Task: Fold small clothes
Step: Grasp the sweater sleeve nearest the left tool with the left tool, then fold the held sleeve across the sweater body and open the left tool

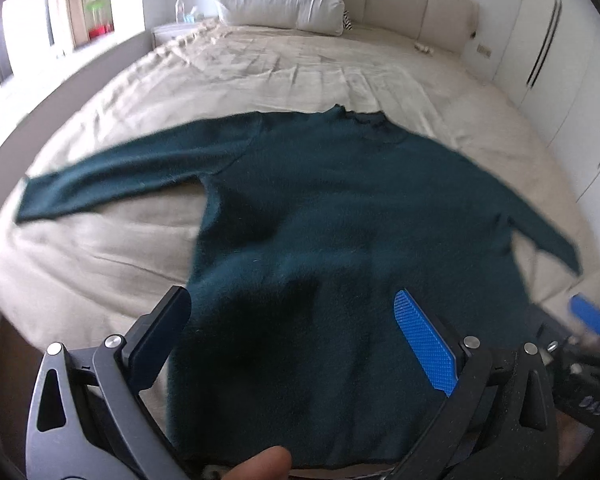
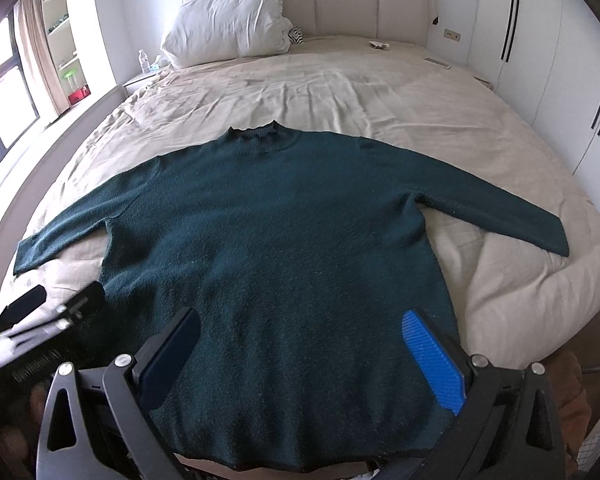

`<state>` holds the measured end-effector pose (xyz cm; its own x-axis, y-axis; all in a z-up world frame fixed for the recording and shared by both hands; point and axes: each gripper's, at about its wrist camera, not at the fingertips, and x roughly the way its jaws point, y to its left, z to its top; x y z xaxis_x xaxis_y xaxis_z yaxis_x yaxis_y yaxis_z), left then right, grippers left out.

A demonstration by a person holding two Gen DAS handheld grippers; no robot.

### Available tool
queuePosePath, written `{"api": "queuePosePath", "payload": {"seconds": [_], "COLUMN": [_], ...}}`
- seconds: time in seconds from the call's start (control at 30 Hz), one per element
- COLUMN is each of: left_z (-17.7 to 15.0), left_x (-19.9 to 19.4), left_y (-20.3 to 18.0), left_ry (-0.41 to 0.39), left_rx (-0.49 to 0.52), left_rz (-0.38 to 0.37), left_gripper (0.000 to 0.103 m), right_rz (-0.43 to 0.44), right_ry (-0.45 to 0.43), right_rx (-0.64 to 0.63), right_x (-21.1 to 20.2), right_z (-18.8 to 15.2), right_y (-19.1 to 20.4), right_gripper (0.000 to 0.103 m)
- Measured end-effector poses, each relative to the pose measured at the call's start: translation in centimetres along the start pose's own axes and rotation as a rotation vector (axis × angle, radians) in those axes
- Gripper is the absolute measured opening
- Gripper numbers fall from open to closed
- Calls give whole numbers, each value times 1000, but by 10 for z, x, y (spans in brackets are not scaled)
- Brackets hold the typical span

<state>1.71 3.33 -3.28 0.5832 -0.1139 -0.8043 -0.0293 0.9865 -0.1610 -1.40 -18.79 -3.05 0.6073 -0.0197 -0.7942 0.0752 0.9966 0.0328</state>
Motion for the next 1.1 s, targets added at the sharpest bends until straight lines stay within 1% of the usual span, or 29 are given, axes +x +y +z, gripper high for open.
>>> {"api": "queuePosePath", "payload": {"seconds": [0.03, 0.13, 0.23, 0.27, 0.37, 0.43, 0.53, 0.57, 0.63, 0.73, 0.77, 0.83, 0.93, 1.1], "left_z": [3, 17, 32, 36, 45, 47, 36, 32, 26, 19, 15, 9, -2, 0], "left_x": [1, 6, 13, 17, 21, 20, 22, 26, 33, 42, 46, 55, 68, 86], "left_y": [9, 45, 96, 118, 172, 222, 306, 330, 369, 404, 417, 429, 436, 443], "left_ry": [0, -12, -26, -30, -42, -89, -202, -226, -255, -305, -317, -338, -349, -372], "left_rx": [-25, -112, -243, -303, -433, -565, -850, -930, -1044, -1171, -1235, -1281, -1308, -1371], "left_rz": [-28, -82, -199, -233, -289, -319, -416, -436, -436, -437, -433, -424, -399, -365], "left_gripper": [103, 103, 103, 103, 103, 103, 103, 103, 103, 102, 98, 92, 92, 92], "right_rz": [10, 62, 131, 147, 223, 268, 302, 315, 328, 334, 339, 348, 345, 352], "right_ry": [-1, -4, -31, -39, -59, -67, -65, -60, -53, -26, -15, 3, 14, 33], "right_rx": [0, 10, 30, 36, 52, 62, 54, 50, 49, 36, 33, 28, 19, 23], "right_x": [1, 6, 1, 0, -2, -3, 0, 3, 7, 19, 22, 28, 34, 43], "right_z": [-2, 9, 20, 22, 31, 36, 43, 44, 46, 50, 51, 50, 52, 54], "right_y": [1, 1, 3, 4, 10, 15, 23, 27, 32, 41, 44, 49, 53, 55], "right_gripper": [103, 103, 103, 103, 103, 103, 102, 102, 101, 96, 94, 93, 93, 89]}}
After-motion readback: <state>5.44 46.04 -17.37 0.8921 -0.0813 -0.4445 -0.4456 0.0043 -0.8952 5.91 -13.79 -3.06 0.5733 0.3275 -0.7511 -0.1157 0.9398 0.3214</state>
